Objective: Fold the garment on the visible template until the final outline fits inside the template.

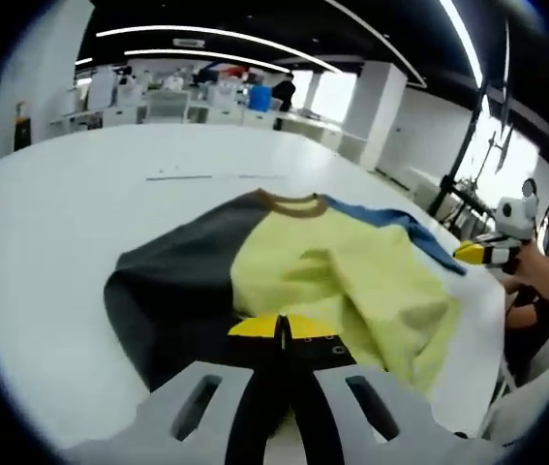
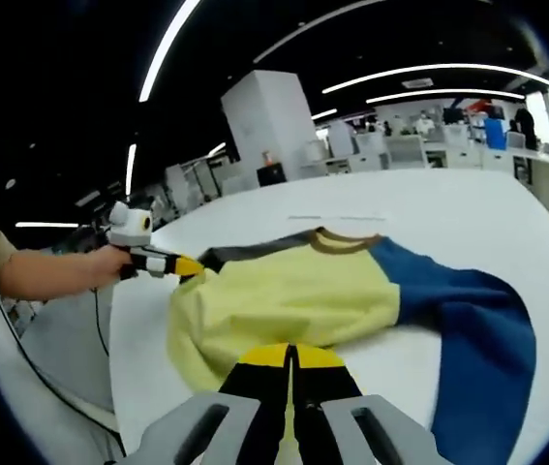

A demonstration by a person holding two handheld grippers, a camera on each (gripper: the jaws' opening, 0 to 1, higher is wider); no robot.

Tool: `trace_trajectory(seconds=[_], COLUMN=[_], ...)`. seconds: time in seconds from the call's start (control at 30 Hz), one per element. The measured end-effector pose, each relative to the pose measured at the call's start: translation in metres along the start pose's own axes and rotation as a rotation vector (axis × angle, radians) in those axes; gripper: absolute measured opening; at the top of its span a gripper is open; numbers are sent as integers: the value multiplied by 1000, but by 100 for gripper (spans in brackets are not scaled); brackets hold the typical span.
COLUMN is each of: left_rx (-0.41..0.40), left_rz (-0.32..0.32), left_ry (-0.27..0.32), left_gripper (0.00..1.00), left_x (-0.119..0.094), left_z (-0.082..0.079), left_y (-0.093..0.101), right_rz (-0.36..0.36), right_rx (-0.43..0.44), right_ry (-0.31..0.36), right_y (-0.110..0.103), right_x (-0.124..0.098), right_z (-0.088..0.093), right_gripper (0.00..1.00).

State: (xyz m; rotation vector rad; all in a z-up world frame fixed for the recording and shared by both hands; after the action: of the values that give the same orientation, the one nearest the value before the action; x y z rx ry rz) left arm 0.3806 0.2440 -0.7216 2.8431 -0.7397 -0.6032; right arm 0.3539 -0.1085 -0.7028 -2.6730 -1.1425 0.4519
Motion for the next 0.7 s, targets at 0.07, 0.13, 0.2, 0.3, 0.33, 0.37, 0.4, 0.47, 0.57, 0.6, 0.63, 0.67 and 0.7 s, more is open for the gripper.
trace_trajectory(seconds=[0.07,0.13,0.2,0.3,0.33,0.37,0.4,0.47,0.57,0.6,0.63,0.67,0.7], left_rx=[-5,-20,-23,-28,-32,-28,-23,-13,6,12,14,19,22], left_rz=[-7,-3,16,41,45,51,58,68,85,90,93,97,99], left_ry=[-19,-14,3,29,33,45,52,59,61,62,63,62,62], left_gripper=[0,0,0,0,0,1,3,6,9,9,11,12,14], left_x=[0,-2,-6,-13,-15,-19,-21,-27,-35,-38,-40,-43,-45], left_z=[4,4,2,-2,-3,-4,-4,-4,-1,1,2,4,5], left_y=[-4,-3,0,3,3,4,5,7,10,11,12,13,14], right_rz=[0,-2,-3,-4,-5,-6,-7,-10,-13,-16,-20,-23,-25], right_rx=[1,4,7,13,14,15,14,18,22,21,18,14,10], right_ry=[-6,-9,-7,-5,-6,-5,-4,-6,-19,-24,-29,-32,-37], right_y=[-1,-2,-3,-3,-4,-4,-4,-4,-4,-5,-5,-6,-7], right_x=[0,-1,-2,-3,-3,-4,-4,-4,-4,-4,-5,-5,-5], right_z=[3,5,7,8,8,9,9,9,13,14,15,16,17], right_gripper=[0,0,0,0,0,0,0,0,8,9,9,11,13])
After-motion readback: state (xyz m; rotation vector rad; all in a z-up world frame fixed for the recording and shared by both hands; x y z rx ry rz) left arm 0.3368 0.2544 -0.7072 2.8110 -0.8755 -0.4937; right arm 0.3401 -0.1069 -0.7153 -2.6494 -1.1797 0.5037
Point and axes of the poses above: the point that each gripper's makers call its tool centre point, and the gripper's own axes: x roughly forward along the fingers, y roughly to its right, z roughly out of its underside, the point moved 8 cm from there along -x, roughly backward along the fingers, and after that the axes turned 14 degrees about y, right-handed, at the moved point
